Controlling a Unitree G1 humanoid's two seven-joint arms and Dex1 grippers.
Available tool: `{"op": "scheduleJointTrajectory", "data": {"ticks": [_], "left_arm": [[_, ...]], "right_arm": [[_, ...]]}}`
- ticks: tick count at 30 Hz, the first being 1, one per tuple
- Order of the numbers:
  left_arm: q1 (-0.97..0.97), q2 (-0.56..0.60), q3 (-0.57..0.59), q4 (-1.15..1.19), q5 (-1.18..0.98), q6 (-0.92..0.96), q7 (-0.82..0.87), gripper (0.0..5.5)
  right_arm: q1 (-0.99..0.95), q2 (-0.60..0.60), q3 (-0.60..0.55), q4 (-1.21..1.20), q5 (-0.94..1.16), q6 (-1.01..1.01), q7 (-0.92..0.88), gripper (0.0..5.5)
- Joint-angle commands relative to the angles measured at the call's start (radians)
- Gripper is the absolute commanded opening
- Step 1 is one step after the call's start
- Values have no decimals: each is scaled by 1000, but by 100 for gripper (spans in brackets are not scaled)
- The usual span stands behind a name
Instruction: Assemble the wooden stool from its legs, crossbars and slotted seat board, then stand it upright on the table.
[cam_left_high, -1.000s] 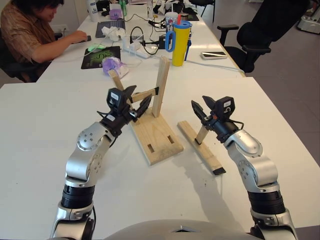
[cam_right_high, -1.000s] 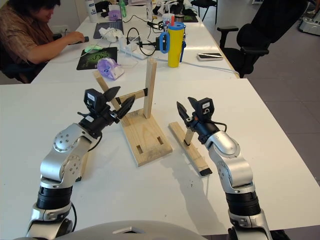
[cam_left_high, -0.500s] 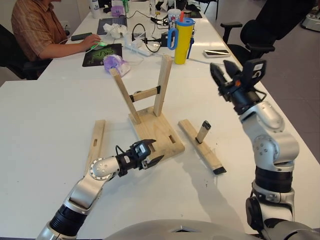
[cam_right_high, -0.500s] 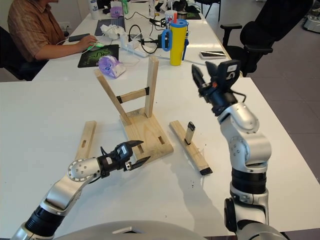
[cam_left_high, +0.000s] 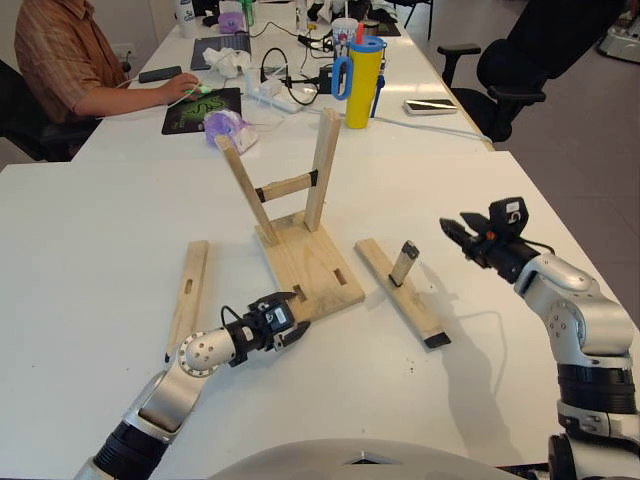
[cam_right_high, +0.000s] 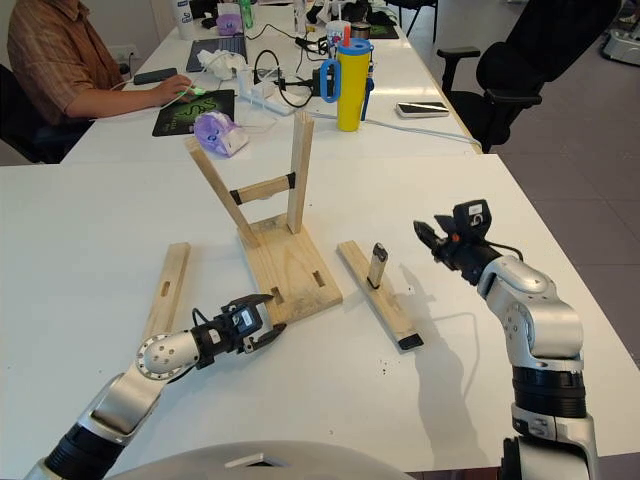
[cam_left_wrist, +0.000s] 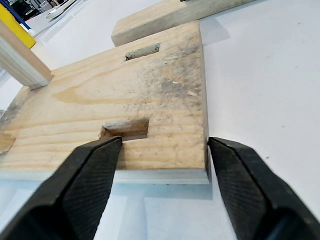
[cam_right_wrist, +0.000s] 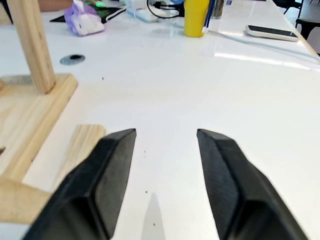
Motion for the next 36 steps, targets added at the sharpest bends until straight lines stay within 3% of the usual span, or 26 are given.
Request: {"op": "scheduleJointTrajectory", "data": {"ticks": [1, 7, 13, 18, 22, 27, 36], "left_arm": [[-8, 75, 62, 65, 21, -2, -17, 321], [29, 105, 106, 43, -31, -17, -72, 321], [69, 45, 211, -93, -210, 86, -73, 321], [69, 45, 313, -171, -337, 180, -79, 321], [32, 57, 368, -112, -370, 185, -88, 321], [25, 74, 397, -89, -377, 177, -106, 321], [22, 62, 394, -118, -370, 173, -90, 321]], "right_arm": [[38, -76, 27, -4, -15, 53, 68, 226], [91, -137, 66, -107, 51, 185, 177, 226], [101, -131, 61, -225, 111, 311, 166, 315], [131, -142, 172, -294, 33, 353, 104, 394], [163, -117, 242, -291, -40, 321, 50, 394], [188, -44, 243, -268, -55, 325, -3, 394], [161, -13, 280, -266, -82, 329, -32, 266]]}}
